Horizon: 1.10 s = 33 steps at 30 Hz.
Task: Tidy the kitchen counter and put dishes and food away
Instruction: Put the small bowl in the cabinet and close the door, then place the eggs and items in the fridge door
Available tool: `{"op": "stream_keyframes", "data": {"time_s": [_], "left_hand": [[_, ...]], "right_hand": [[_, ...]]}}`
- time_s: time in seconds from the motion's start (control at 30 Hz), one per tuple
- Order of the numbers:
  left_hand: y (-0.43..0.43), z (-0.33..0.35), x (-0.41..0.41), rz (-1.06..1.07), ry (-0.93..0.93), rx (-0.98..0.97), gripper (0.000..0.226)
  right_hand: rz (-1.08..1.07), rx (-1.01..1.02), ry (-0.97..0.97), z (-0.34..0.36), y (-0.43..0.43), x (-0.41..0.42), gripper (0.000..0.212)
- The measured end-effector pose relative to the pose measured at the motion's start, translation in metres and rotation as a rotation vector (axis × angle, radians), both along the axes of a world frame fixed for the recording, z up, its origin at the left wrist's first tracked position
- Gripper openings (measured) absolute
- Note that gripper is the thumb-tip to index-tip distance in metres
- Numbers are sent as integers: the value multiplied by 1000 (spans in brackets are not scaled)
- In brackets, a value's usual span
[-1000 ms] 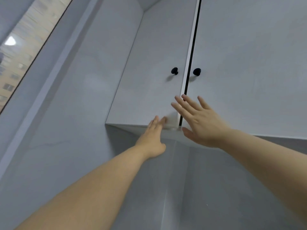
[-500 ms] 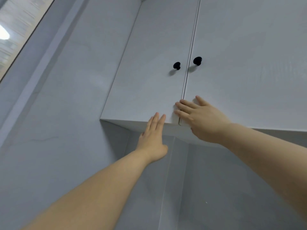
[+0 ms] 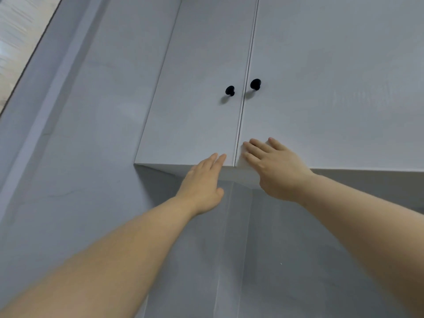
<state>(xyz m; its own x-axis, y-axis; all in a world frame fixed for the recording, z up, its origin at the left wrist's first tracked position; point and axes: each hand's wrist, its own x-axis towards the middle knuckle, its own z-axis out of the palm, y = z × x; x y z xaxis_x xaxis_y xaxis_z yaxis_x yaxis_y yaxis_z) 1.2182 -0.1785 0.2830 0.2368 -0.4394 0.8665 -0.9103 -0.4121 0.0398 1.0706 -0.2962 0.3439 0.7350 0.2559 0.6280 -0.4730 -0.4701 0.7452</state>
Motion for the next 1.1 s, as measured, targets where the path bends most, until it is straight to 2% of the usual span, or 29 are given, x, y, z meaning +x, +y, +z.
{"op": "stream_keyframes", "data": {"time_s": [0.13,0.27,0.57,0.9,1.1], "left_hand": [[-2,4,-26,-43,-41,38,78],[2,4,-53,-38,-51,87,78],[7,-24,-115,34,-189,88,73],[-21,-92,-188,-160,-85,132,73],[-43,-123,-261,-308,-126,219,73]], "right_hand": [[26,-11,-78,-7,-15,-28,64],[-36,67,-139,-14,-11,-61,60],[-137,241,-203,-49,7,-127,70],[-332,351,-206,-116,7,-219,74],[-414,487,-232,-158,12,-289,74]]}}
